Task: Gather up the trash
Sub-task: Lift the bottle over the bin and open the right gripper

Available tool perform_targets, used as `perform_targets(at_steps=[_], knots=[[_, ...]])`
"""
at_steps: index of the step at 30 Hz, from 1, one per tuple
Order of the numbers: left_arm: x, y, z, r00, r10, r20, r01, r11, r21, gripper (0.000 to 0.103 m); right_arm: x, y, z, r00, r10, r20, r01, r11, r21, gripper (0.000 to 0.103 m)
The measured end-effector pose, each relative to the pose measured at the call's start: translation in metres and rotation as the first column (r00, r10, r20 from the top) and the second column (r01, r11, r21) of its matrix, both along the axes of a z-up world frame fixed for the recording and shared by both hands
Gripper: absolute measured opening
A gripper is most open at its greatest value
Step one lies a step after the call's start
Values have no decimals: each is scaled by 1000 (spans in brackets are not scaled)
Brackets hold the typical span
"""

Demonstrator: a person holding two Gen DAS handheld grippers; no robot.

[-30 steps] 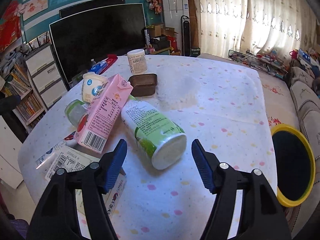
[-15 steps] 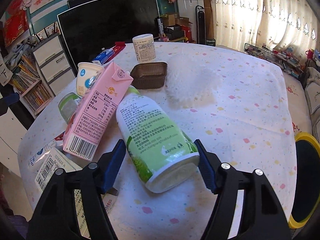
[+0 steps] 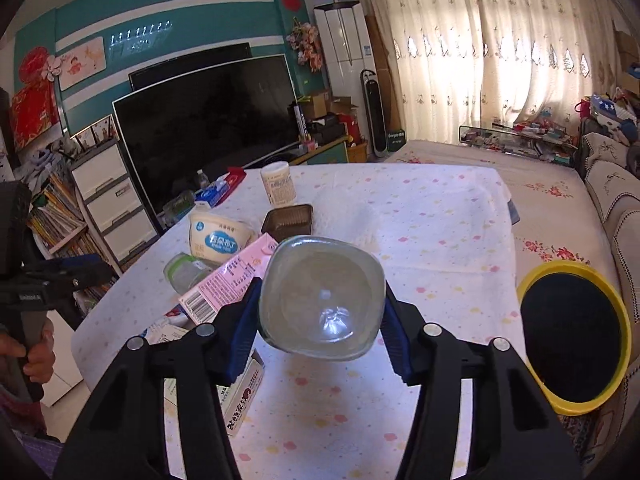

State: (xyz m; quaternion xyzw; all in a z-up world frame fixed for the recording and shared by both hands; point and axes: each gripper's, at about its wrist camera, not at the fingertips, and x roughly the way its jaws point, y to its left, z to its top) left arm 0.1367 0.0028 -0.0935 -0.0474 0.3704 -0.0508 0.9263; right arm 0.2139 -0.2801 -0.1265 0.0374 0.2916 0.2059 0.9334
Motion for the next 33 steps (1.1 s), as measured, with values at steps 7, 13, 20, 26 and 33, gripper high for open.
perform_targets(at_steps=[7, 13, 20, 26, 33], knots=[[-6, -6, 2, 1000, -12, 12, 12, 1000, 6, 98, -2, -7, 13, 999, -33, 2, 33, 999, 0, 51], [-7, -7, 1, 1000, -17, 11, 17, 1000, 8, 98, 2, -8, 14, 999, -49, -11, 49, 999, 8, 51], [-3, -11, -3, 1000, -24, -2, 24, 1000, 9, 98, 6, -19, 23, 997, -82, -4, 82, 996, 28, 51], [2, -15, -8, 999, -28, -17, 28, 1000, 11, 98, 15, -41, 31, 990, -142, 6, 142, 989, 39, 51], [12, -24, -10, 999, -42, -31, 42, 999, 18, 98, 28, -101, 37, 949, -314, 22, 312, 948, 59, 51]])
